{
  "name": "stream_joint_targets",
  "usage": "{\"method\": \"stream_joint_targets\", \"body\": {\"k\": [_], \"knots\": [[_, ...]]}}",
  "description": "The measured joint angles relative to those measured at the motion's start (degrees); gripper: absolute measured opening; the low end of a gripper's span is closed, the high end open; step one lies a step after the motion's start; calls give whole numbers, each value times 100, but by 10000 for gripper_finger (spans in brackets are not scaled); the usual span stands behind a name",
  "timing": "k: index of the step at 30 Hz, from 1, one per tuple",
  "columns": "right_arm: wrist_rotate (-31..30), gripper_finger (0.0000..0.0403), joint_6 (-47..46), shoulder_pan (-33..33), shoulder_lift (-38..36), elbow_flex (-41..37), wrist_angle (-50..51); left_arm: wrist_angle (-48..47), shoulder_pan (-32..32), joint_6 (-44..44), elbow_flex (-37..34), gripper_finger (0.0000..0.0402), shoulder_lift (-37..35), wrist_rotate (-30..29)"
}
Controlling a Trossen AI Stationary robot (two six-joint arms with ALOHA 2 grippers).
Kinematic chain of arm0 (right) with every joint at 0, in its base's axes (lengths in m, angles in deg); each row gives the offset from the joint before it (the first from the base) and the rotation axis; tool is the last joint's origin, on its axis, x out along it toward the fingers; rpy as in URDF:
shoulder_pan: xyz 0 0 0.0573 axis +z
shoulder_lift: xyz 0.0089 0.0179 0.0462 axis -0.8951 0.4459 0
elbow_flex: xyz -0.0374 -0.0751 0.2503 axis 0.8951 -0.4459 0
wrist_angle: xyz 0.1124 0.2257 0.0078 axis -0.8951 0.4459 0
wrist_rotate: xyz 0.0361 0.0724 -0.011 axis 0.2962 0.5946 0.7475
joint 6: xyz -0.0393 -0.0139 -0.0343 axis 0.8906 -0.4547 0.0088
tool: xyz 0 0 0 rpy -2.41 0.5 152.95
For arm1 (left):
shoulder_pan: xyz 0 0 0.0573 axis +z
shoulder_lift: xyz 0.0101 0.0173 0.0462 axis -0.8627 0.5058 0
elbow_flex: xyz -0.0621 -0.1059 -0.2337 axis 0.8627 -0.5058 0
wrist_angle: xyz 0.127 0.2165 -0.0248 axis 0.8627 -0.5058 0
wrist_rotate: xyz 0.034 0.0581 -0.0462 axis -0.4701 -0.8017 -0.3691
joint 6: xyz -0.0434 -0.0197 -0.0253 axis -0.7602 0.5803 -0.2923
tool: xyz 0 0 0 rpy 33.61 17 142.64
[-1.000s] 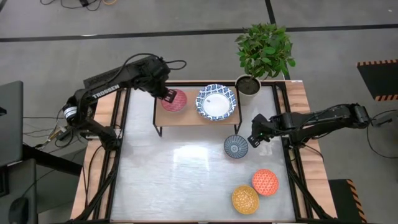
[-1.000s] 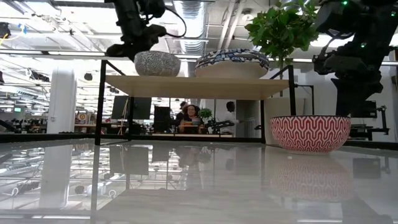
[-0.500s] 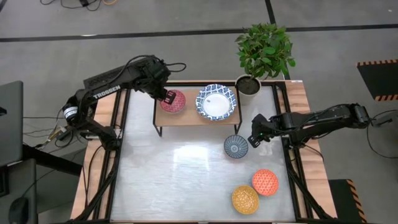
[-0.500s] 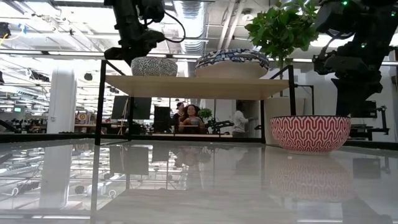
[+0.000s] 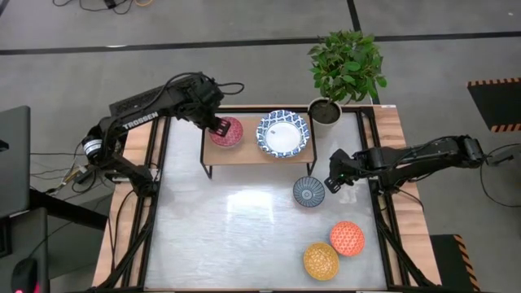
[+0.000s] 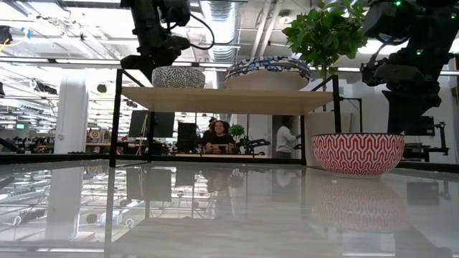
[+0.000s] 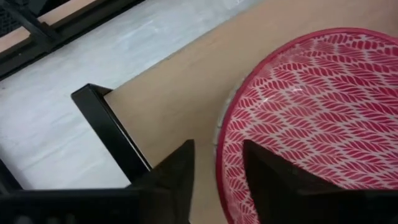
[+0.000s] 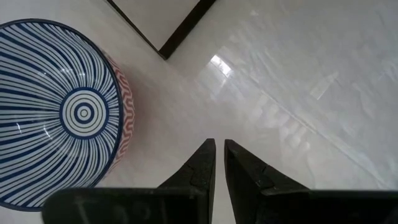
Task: Place and stack bowls onto a shelf
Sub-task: Stack the blue patterned bowl on top of the red patterned bowl on the shelf
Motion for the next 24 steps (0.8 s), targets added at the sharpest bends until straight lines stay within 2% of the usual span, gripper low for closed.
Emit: {"method": "stream_joint_targets", "body": {"k": [4,8,24], "knots": [[60,63,-1,0,-1,-2,0,-65,-2,2,52,170,0,-10],[151,63,-2,0,-2,-2,-9,-207,-2,64,372,196,-2,-78],[154,61,-208,15,375,-3,-803,-1546,-231,77,1914,200,-11,-280]]}}
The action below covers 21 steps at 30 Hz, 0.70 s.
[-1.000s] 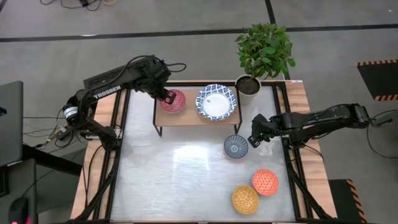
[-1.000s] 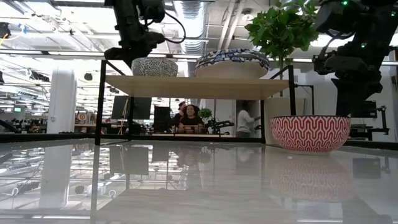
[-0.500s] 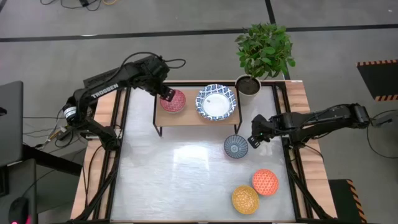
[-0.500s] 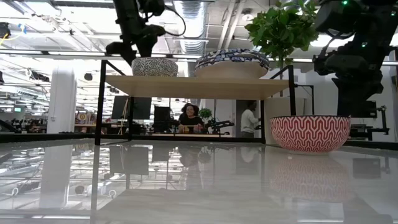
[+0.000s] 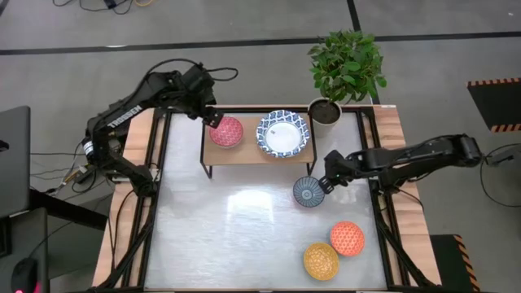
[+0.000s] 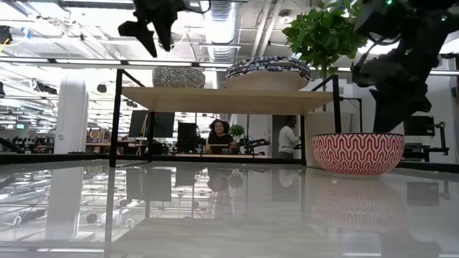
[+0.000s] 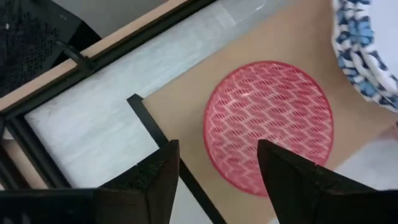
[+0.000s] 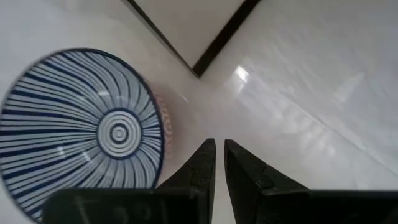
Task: Place and stack bowls onto a shelf
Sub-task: Stack the blue patterned bowl on top of the red patterned bowl on the shelf
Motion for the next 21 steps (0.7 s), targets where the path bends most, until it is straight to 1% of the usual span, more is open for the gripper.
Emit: {"method": "stream_joint_targets", "body": {"k": [4,12,18,21], "knots": [[46,53,-1,90,379,-2,-87,-302,-235,-78,337,200,2,-109],[576,44,49,360,1195,0,-1205,-622,-794,-404,813,200,2,-344],[916,37,77,455,1581,5,-1924,-791,-1314,-912,890,200,-40,-441],[1332,33,383,457,1747,4,-2556,-804,-1665,-1128,891,200,-37,-482]]}}
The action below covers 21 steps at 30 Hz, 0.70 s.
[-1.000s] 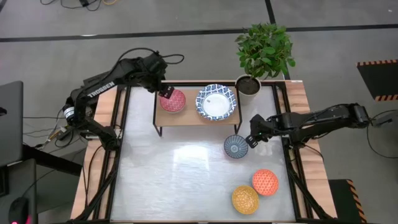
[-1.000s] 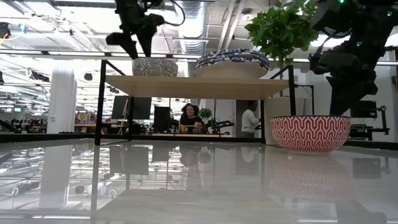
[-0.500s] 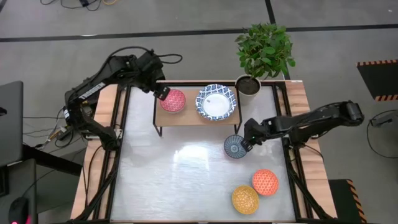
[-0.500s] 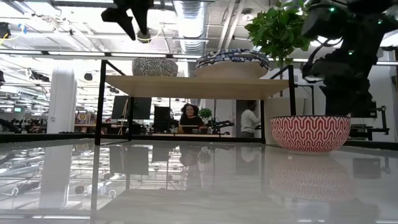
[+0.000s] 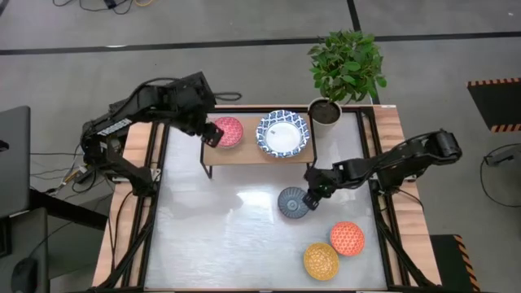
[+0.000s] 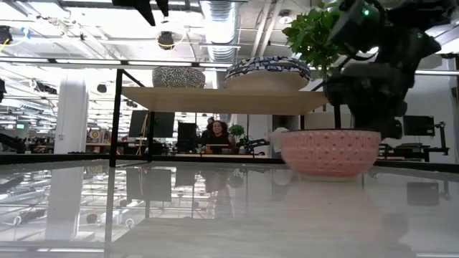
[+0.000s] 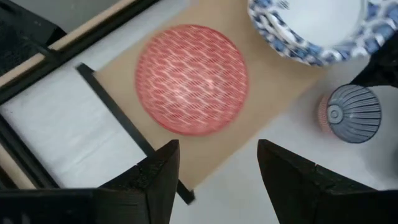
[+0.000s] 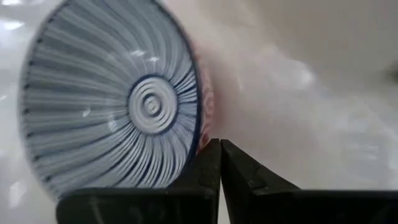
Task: Place and stack bowls onto a shelf
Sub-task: Stack the blue patterned bowl on top of the red patterned bowl on the shelf
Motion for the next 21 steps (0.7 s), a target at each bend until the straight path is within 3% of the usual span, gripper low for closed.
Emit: {"method": "stream_joint_targets", "body": {"k": [3,13,21], "knots": [[292,30,282,39,207,104,-414,-2,-379,-235,0,200,1,-213],[608,32,1989,155,1233,1383,-328,34,-1704,-1472,0,200,46,-914],[394,30,2566,151,1261,1823,582,429,-2832,-2847,-409,200,233,-1715]]}}
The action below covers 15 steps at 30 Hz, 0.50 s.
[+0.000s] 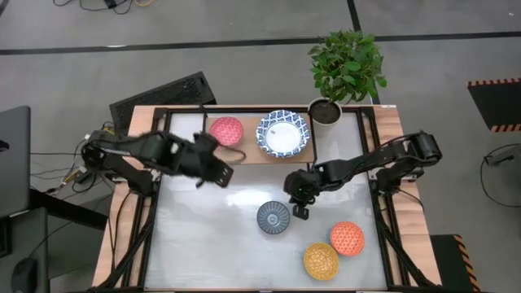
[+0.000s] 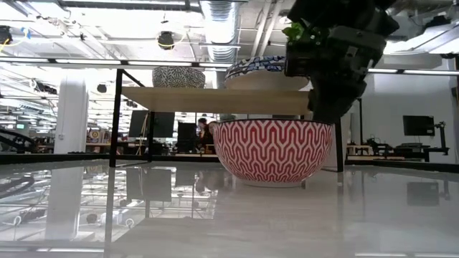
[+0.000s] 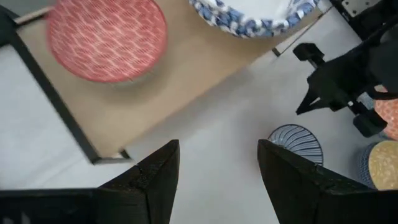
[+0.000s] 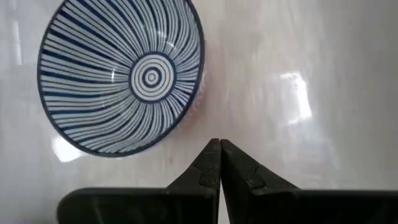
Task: Place and stack bowls onto a shelf
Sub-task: Stack the blue patterned bowl on top of the red patterned bowl on the shelf
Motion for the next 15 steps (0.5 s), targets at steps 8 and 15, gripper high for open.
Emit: {"method": "stream_joint_targets", "body": {"k": [8,15], "knots": [[-241,33,-142,0,-547,0,932,944,-604,-442,-481,200,978,-32],[-294,33,-183,-18,-844,0,1369,1687,-622,-569,-487,200,2101,228]]}}
